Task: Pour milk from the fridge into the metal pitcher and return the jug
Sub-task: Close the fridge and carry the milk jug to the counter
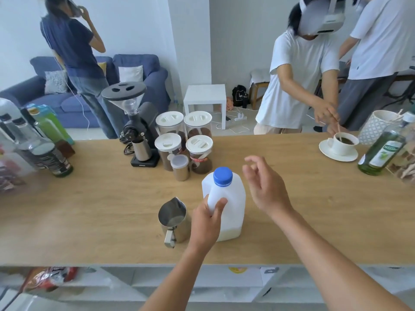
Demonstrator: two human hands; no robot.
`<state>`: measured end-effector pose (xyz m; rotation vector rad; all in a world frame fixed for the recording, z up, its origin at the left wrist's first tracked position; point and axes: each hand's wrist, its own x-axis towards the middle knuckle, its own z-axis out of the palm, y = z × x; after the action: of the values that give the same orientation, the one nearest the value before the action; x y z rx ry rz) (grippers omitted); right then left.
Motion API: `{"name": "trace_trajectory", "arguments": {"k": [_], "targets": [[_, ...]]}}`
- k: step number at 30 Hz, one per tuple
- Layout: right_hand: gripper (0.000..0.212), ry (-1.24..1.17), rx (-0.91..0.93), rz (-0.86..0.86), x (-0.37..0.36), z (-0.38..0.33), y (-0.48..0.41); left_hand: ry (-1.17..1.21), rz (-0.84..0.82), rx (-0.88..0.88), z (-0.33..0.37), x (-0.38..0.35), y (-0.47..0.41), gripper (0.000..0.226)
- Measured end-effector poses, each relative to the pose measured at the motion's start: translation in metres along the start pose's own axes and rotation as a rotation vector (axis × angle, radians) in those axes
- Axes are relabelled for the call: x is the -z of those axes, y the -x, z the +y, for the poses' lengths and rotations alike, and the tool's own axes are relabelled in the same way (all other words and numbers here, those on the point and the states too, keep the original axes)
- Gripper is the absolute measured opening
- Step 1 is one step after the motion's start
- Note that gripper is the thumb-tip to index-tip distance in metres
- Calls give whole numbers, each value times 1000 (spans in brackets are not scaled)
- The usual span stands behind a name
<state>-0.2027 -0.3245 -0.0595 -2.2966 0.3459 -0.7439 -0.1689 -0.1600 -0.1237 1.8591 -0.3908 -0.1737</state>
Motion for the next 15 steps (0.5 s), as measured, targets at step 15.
{"name": "trace_trajectory", "arguments": {"k": [15], "targets": [[35, 678, 345, -519, 10, -80, -37, -8, 26, -41, 4, -1, -1, 39]]}}
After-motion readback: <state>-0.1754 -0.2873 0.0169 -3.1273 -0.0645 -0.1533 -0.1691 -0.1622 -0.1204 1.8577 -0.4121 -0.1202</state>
